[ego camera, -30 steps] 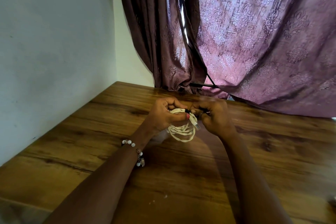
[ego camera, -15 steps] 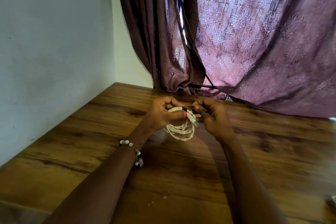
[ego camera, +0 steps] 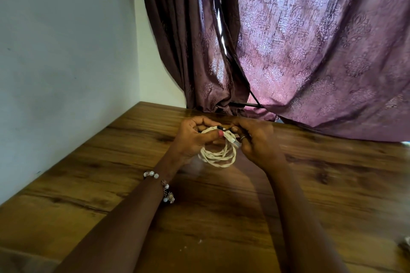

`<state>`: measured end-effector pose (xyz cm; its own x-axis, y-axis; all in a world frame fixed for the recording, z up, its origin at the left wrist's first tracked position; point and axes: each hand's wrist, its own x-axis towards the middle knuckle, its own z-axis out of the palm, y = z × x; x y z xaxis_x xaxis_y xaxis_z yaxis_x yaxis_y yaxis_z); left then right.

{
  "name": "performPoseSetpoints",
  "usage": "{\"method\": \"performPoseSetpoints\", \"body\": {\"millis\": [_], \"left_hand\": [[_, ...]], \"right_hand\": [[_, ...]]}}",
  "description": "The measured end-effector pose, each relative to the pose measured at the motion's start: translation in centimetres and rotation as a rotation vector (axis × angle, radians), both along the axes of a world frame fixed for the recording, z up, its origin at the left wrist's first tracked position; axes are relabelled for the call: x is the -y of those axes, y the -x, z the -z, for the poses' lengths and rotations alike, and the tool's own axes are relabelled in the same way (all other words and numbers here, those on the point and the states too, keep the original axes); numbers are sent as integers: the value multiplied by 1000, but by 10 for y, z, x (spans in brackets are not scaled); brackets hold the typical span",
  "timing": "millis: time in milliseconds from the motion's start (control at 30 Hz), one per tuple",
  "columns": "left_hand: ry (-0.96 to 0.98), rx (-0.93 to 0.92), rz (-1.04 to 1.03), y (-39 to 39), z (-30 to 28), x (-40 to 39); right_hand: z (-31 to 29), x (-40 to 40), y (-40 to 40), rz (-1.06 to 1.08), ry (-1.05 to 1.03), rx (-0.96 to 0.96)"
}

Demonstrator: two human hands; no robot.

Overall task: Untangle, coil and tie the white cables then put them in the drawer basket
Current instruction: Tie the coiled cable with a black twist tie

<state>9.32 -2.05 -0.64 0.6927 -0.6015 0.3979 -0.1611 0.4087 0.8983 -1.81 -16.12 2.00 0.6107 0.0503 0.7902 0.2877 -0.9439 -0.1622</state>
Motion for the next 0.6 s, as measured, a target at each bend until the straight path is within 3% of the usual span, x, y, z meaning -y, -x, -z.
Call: {"method": "performPoseSetpoints", "body": {"millis": [600], "left_hand": [[-25,35,-54,3,-2,1]], "right_hand": [[-2,-10,1,46,139,33]]}}
